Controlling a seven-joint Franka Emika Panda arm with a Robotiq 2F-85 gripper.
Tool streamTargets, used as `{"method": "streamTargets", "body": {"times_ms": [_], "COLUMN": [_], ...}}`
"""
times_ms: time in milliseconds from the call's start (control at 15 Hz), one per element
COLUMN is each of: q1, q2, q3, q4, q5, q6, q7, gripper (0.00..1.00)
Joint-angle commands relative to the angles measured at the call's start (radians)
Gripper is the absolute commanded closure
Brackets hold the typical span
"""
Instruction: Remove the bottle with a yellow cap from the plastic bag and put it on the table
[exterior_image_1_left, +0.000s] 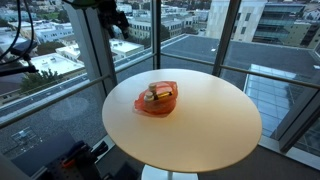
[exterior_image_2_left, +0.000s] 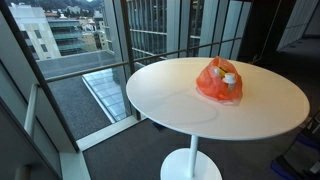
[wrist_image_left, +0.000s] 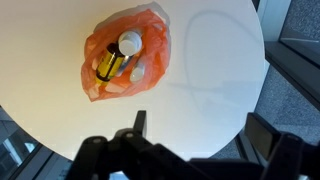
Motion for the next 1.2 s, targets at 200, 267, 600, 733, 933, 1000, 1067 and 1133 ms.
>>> {"method": "streamTargets", "body": {"times_ms": [200, 267, 600, 733, 933, 1000, 1067, 1133], "q1": [0.006, 0.006, 0.002, -0.001, -0.003, -0.002, 0.002, 0.006], "q2": [0.149, 0.176, 0.283, 0.311, 0.341, 0.348, 0.344, 0.331], "q3": [-0.042, -0.049, -0.099, -0.127, -0.167, -0.177, -0.183, -0.182], "q4": [0.074, 0.086, 0.135, 0.151, 0.169, 0.174, 0.176, 0.134], "q5": [-0.011, -0.005, -0.001, -0.007, -0.002, 0.004, 0.0, 0.001], "q6": [0.051, 0.044, 0.035, 0.025, -0.002, -0.007, -0.008, 0.031], "q7": [0.055, 0.063, 0.133, 0.186, 0.258, 0.27, 0.278, 0.238], "gripper": [0.0, 0.0, 0.0, 0.0, 0.0, 0.0, 0.0, 0.0]}}
